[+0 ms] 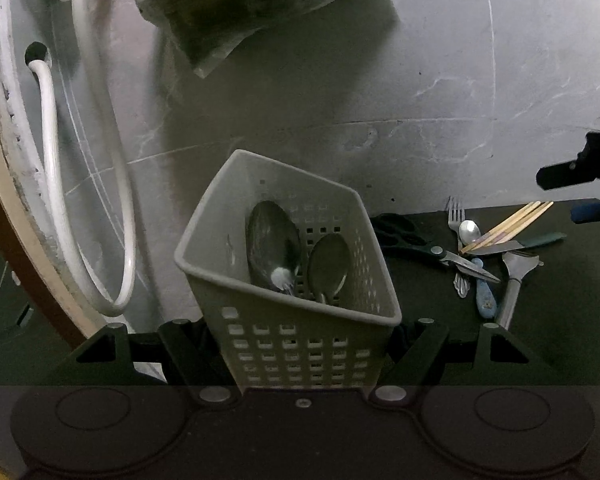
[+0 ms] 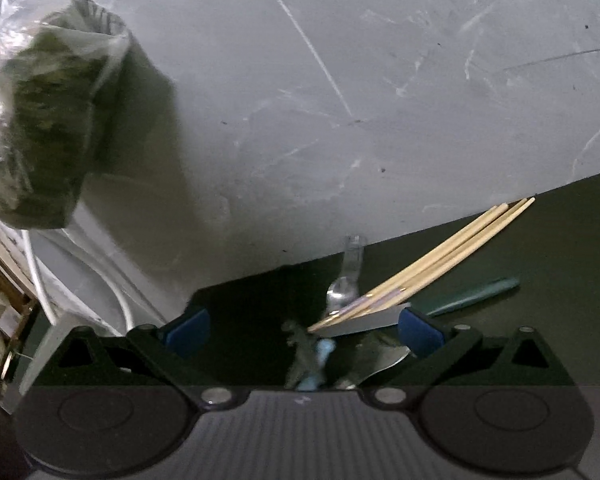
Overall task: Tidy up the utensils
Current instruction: 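Move the right tool back to the pile and grasp the blue-handled utensil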
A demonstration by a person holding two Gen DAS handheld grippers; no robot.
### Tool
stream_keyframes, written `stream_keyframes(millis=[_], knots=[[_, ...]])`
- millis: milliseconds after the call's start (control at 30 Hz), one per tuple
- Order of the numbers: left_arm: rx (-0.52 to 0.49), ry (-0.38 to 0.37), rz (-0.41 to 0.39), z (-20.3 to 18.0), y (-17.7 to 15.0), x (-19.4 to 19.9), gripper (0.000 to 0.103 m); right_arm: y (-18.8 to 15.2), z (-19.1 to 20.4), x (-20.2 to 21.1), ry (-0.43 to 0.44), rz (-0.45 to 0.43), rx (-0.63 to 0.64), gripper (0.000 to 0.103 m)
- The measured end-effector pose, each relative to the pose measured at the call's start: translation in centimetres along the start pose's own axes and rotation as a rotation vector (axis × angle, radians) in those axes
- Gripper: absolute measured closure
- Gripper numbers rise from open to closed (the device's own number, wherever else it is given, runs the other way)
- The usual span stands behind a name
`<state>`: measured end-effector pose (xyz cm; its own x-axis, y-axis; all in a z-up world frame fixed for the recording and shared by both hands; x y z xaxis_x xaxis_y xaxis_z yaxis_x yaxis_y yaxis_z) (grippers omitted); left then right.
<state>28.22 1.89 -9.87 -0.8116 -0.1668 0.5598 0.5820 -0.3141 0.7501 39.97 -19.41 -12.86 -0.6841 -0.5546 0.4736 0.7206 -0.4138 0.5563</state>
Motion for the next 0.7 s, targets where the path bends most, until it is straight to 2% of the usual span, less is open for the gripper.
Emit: stream_keyframes(millis=[167, 467, 667, 700], knots=[[0.029, 0.037, 0.017, -0.7, 0.3, 0.0, 0.026, 1.3, -1.0, -2.4, -0.003, 0.035, 0.068, 0.0], [0.061, 0.078, 0.032, -1.1, 0.5, -0.1, 0.025, 2.6, -1.3, -8.2, 0.032, 0.113, 0.302, 0.002], [0.071, 0.084, 0.028, -1.0, 0.6, -0.2, 0.025, 1.9, -1.2, -11.7, 0.036, 0.176, 0.42, 0.018], [0.072, 0.085, 0.027, -1.0, 0.6, -0.2, 0.025, 1.7, -1.3, -12.2, 0.03, 0.185, 0.428, 0.023]])
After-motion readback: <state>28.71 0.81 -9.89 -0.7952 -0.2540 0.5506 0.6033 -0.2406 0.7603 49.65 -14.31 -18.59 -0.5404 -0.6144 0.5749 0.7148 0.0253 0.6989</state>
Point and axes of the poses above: each gripper's, at about its wrist camera, not at the fingertips, and x roughly against the way its jaws point, z to its left, y to its top, the point moved 10 cm from there along -x, roughly the way its jaws point, and after that the axes turned 14 degrees about -x, right-handed, at the moved point
